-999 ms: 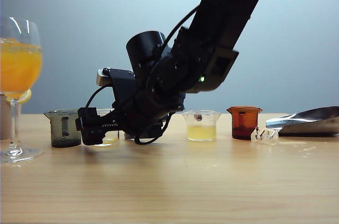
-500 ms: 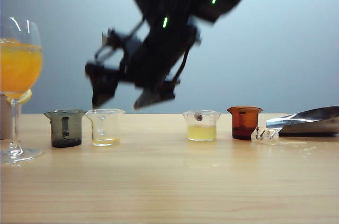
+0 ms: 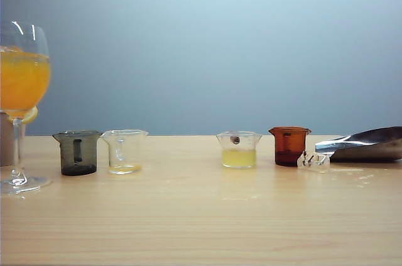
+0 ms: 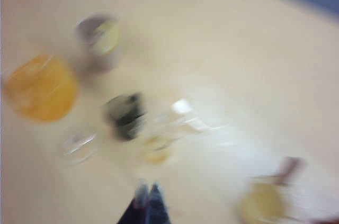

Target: Pick up the second measuring cup from the left, pour the orange juice inside into the goblet, and finally put the measuring cup back in its original place.

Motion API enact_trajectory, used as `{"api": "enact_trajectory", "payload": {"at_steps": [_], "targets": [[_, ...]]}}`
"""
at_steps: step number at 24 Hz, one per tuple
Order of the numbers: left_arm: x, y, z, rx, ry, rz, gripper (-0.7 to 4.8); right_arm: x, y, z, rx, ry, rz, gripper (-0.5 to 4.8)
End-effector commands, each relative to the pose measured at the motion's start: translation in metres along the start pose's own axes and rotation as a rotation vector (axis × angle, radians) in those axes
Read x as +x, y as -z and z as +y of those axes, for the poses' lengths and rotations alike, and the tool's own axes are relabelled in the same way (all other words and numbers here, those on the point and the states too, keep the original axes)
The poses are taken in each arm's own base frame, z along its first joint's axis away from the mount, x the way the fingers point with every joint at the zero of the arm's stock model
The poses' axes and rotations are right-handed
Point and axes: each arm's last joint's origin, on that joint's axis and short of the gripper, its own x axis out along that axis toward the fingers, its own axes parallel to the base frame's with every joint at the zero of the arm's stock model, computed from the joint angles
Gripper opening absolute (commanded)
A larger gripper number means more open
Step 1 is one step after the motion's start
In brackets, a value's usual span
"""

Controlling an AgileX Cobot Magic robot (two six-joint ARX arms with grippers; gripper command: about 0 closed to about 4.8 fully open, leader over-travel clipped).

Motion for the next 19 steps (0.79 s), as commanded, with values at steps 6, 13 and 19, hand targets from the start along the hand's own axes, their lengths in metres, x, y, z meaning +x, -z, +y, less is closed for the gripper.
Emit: {"api": "enact_trajectory", "payload": {"at_steps": [6, 13, 19], "targets": [[-0.022, 0.010, -0.005, 0.099, -0.035, -0.153, -0.06, -0.077, 0.028, -0.012, -0.153, 0.111, -0.199, -0.01], [-0.014, 0.054, 0.005, 0.122, -0.040, -0.250, -0.06, -0.076, 0.106, -0.013, -0.142, 0.102, -0.341, -0.01], [0.010, 0.087, 0.018, 0.128, -0.088, -0.312, -0.06, -0.067, 0.126, -0.012, -0.106, 0.077, -0.224, -0.01]]}}
